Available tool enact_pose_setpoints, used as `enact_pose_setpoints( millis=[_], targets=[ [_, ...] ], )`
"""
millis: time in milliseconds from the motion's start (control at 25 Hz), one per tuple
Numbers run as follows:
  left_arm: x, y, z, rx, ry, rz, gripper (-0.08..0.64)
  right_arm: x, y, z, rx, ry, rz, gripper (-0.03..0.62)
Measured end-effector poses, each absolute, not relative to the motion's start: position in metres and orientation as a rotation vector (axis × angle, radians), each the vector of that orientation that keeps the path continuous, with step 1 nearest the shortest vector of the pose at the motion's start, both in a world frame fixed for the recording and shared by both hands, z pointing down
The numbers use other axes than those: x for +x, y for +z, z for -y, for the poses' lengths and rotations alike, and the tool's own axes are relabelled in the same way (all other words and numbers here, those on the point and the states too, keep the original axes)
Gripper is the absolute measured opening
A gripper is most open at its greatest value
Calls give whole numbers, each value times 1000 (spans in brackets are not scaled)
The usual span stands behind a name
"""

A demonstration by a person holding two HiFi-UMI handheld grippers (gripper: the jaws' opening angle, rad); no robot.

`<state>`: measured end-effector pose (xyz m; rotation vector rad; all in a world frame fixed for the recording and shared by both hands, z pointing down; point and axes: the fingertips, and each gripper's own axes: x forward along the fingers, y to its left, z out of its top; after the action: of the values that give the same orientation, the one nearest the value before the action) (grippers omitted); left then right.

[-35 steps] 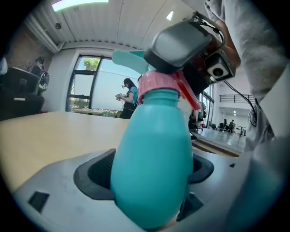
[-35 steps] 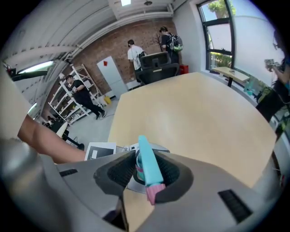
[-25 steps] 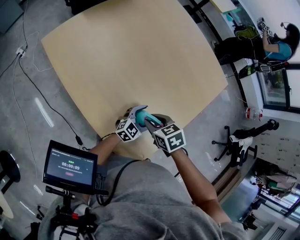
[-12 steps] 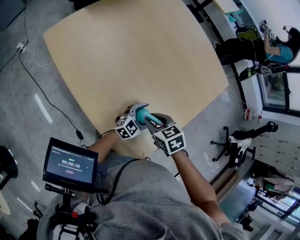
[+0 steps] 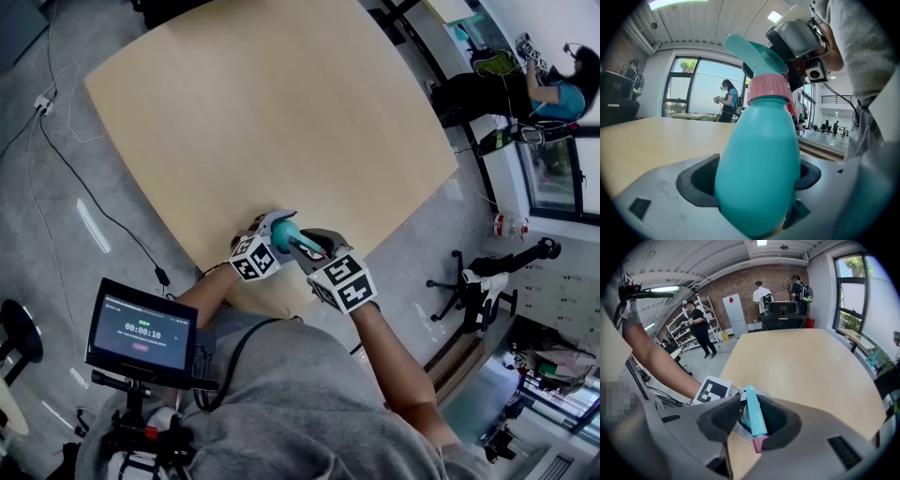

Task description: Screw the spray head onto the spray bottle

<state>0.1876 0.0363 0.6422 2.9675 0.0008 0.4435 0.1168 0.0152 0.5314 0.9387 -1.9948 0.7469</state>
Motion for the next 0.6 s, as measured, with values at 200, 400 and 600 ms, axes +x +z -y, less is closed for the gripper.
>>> enact_pose_setpoints(
  millis=[200,400,600],
  targets=[
    [189,640,-41,2972,435,-18,414,117,520,-11,918,651,2016,116],
    [190,639,-45,2977,436,-41,415,117,520,-13,881,623,2007,116],
    [191,636,-47,2984,428,-57,414,122,543,-32,751,567,1921,116]
  ],
)
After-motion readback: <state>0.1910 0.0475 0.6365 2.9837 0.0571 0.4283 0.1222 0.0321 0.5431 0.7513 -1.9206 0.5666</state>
